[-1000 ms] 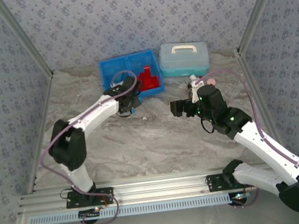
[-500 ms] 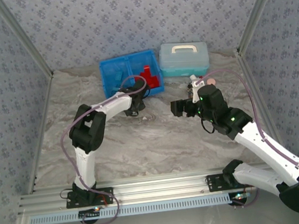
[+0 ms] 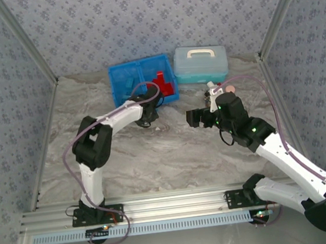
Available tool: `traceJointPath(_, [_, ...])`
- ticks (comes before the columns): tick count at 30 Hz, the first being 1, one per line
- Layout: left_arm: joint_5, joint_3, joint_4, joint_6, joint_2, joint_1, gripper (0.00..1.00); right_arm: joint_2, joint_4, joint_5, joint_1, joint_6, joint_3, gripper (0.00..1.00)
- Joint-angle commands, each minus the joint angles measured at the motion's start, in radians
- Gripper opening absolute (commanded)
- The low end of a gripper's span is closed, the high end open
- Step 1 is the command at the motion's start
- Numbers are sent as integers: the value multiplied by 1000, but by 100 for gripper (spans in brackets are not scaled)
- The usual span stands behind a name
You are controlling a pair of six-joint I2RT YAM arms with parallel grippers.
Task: Sort the legos into containers by color
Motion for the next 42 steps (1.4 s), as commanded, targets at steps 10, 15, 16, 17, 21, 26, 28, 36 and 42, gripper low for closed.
traceJointPath(10, [-180,41,-40,177,-312,68,26,-28,-2,-11,1,19,26,100])
traceJointPath(15, [-71,182,-59,246,-168,181,25,-38,-19,-2,7,23,30,100])
traceJointPath(16, [-46,213,-61,256,-134,198,25,-41,-19,1,7,25,27,100])
traceJointPath(17, [-18,251,-64,268,-92,220,25,-43,-20,5,9,26,27,100])
traceJointPath(21, [89,462,-126,298,97,288,25,-40,-18,10,10,23,30,100])
traceJointPath(26, [118,756,-230,356,299,303,25,-36,-35,32,9,7,40,100])
traceJointPath(28, [96,853,-268,367,360,305,28,-36,-39,41,7,2,40,100])
traceJointPath(36, [104,1009,-354,343,468,322,40,-29,-36,38,3,-9,50,100])
traceJointPath(42, [119,930,-348,357,335,287,41,-20,-28,32,4,-8,54,100])
